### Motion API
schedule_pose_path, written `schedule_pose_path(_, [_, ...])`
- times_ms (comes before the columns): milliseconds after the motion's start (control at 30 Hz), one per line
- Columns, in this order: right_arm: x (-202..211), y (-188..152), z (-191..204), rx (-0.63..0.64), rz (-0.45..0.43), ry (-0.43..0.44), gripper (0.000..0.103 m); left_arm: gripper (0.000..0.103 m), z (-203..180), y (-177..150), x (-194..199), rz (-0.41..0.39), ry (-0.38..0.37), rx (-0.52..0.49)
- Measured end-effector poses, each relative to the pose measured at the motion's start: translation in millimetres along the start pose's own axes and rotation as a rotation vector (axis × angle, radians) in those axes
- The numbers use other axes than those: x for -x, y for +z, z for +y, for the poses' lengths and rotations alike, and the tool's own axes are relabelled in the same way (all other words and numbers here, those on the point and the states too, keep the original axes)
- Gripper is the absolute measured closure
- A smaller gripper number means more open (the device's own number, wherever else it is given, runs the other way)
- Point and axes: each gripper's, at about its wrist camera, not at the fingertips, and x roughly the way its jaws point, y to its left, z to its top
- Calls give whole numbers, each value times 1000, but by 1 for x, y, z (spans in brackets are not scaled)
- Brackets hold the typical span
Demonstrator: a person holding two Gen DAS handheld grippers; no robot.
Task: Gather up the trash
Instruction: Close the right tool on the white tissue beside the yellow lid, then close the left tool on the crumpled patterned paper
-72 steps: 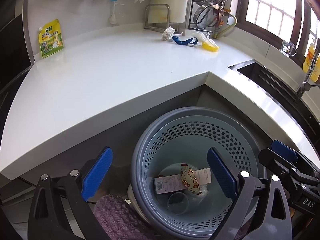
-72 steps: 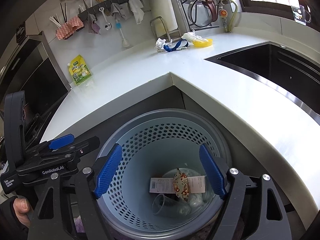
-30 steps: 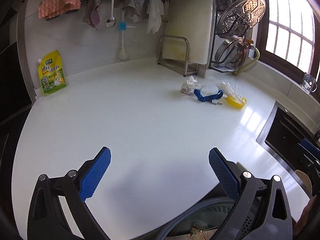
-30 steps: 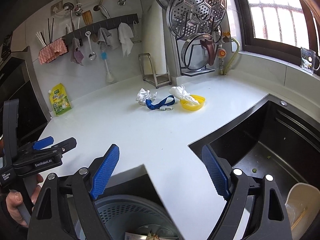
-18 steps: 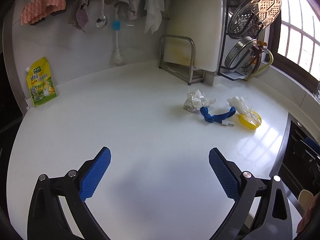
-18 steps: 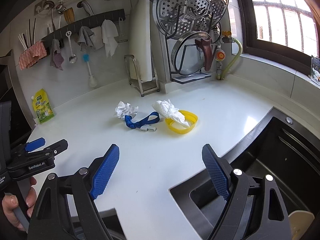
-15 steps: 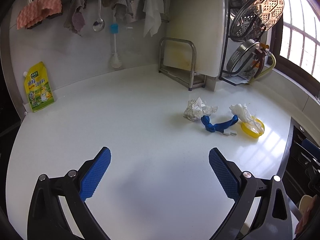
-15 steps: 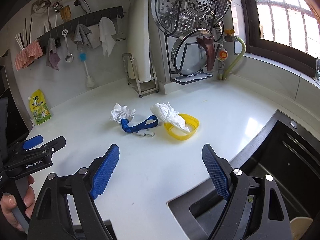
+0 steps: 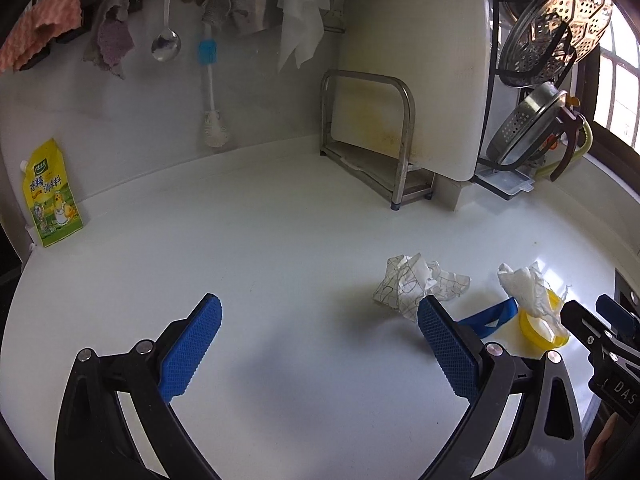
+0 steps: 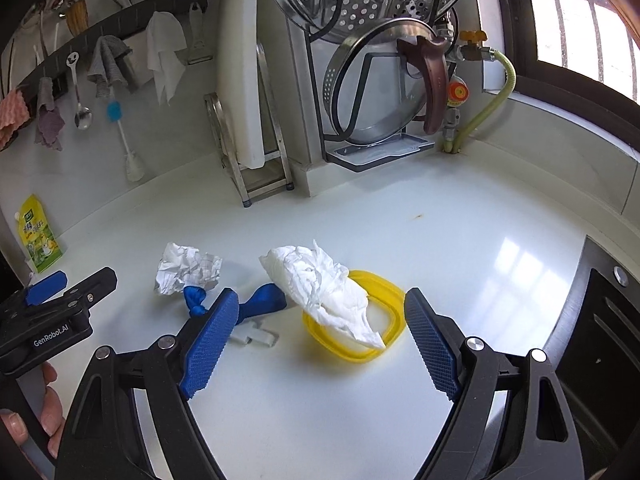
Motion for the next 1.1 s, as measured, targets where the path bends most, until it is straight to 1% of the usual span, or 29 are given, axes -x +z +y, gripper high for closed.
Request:
schedule_pose_path(200, [-27,8,1,3,42,8,22,6,0,5,-14,-3,31,-12])
schedule_pose_path(433, [-40,11,3,25,55,-25,22,6,1,6,-21,18,22,-6])
schedule_pose_path(600, [-44,9,6,48,68,-25,24,6,-1,4,-23,22,21,-11])
schedule_pose_path(667, [-44,9,5,49,66,-23,34,6,-2,3,-24,29,18,-14])
schedule_pose_path(700, [-44,10,5,48,72,-20,42,6,-3,2,-25,32,16,-17])
schedule_pose_path(767, [-47,9,3,43,88,-6,48,6,-5,2,-24,30,13,-24])
schedule_pose_path(833, [-50,8,4,50,104,4,65,6,-8,1,-23,25,9,-34])
schedule_pose_path(900, [-50,7,6,62,109,10,75,6,-10,0,-22,20,7,-44])
schedule_pose_path(933, [-49,7,6,64,106,13,79,6,-12,0,-22,21,6,-48])
schedule_pose_path(1033, [-45,9,6,59,88,26,88,6,-14,-1,-22,26,-7,-54])
schedule_pose_path(1100, [-38,10,4,46,58,38,89,6,-16,-1,-22,24,-14,-55])
